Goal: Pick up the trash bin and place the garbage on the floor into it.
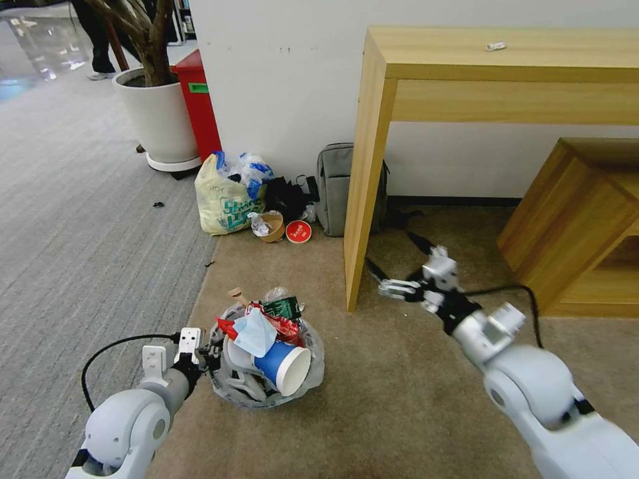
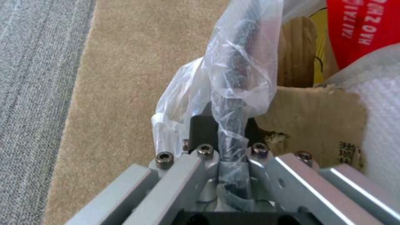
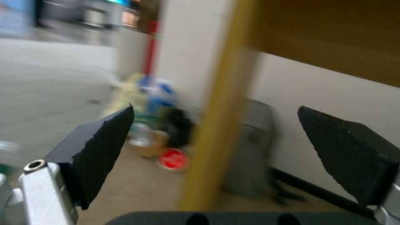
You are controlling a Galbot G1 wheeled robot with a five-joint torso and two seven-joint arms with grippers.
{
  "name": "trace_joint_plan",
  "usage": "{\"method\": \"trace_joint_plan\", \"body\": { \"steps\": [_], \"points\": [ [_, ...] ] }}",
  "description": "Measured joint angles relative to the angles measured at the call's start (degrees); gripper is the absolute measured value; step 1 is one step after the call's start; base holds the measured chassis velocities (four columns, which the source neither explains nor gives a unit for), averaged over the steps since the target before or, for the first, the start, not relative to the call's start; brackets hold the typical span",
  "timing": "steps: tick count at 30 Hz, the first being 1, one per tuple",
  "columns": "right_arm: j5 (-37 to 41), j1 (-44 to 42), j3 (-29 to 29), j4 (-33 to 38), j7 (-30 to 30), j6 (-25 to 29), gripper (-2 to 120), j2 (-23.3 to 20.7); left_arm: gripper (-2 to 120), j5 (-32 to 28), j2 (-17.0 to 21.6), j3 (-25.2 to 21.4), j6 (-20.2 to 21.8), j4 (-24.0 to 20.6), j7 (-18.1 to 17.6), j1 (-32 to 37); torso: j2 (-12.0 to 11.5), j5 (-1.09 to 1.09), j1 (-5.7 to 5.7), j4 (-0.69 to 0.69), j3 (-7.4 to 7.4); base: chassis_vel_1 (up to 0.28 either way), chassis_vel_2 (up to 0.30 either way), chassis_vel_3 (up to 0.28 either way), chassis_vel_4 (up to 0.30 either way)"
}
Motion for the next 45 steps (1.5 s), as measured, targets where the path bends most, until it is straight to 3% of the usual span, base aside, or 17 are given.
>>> {"method": "trace_joint_plan", "body": {
  "steps": [9,13,18,24,37,39,45],
  "points": [
    [-2.8,-6.7,13.0,-3.5,-1.4,3.6,100,8.0,0,0.3,-0.8,-0.3,0.0,0.4,-0.1,-0.2,0.0,0.01,0.0,0.02,0.0,0.0,0.0,0.0,0.0],
    [-2.2,-7.7,15.7,-5.2,-2.2,4.7,100,10.0,0,0.4,-1.0,-0.3,0.0,0.7,-0.6,-0.5,0.0,0.01,0.0,0.01,0.0,0.0,0.0,0.0,0.0],
    [-1.8,-8.4,16.7,-5.7,-2.8,5.2,100,11.6,0,-0.1,-1.2,-0.2,0.0,0.9,-2.4,-0.7,0.0,0.0,0.0,0.01,0.0,0.0,0.0,0.0,0.0],
    [-1.6,-8.1,16.4,-7.0,-3.2,5.6,100,12.7,0,-2.5,-2.1,1.0,0.0,3.1,-8.2,-2.3,0.0,0.0,0.0,0.02,0.01,0.0,0.0,0.0,0.0],
    [-0.8,-8.0,15.1,-7.4,-3.1,5.1,100,13.2,0,-6.8,-2.9,1.4,0.0,7.7,-12.0,-7.8,0.0,0.0,0.01,0.01,0.01,0.0,0.0,0.0,0.0],
    [-0.7,-7.9,15.0,-7.6,-3.1,5.0,100,13.4,0,-9.1,-3.5,1.3,0.0,8.6,-14.2,-9.0,0.0,0.0,0.01,0.01,0.01,0.0,0.0,0.0,0.0],
    [-0.7,-7.3,14.4,-7.7,-2.9,4.6,100,13.6,0,-11.3,-3.6,1.7,0.0,9.7,-16.1,-10.3,0.0,0.0,0.01,0.01,0.01,0.0,0.0,0.0,0.0]
  ]
}}
